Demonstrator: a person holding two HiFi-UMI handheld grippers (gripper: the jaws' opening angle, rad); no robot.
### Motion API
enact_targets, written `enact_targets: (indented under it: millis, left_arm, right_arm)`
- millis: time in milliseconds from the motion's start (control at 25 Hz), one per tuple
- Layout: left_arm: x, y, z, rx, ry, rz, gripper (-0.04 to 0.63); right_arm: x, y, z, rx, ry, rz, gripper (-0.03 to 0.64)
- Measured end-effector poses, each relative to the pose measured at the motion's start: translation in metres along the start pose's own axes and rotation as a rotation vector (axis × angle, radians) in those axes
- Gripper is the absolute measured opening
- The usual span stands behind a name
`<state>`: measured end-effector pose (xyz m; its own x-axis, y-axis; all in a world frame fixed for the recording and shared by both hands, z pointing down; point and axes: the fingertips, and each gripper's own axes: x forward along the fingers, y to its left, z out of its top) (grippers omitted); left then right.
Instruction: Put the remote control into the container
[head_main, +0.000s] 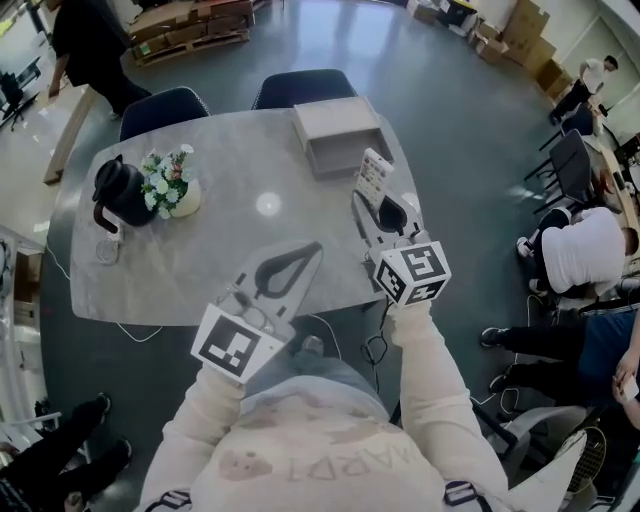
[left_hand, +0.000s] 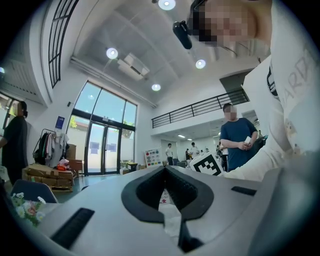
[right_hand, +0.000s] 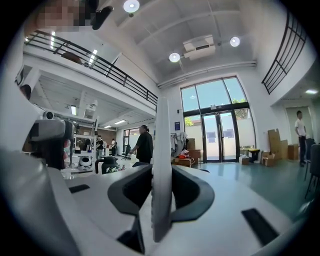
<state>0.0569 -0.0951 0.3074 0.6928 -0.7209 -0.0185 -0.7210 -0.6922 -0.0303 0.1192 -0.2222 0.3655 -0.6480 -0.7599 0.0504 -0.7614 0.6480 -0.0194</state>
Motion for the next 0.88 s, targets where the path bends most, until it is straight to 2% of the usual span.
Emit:
enact_targets:
  millis: [280,880]
  left_arm:
    - [0.029,0.006,-0.004,-0.005,0.023,0.015,0.012]
    - [0.066,0.063,-0.004,-0.009,0.04,-0.018,0.012]
  right_arm:
    - [0.026,-0.039,-0.015,-0.002,0.039,0.008,0.106]
    - [0.119,-0.097,-0.057,-0.049,0.171,-0.033,0.106]
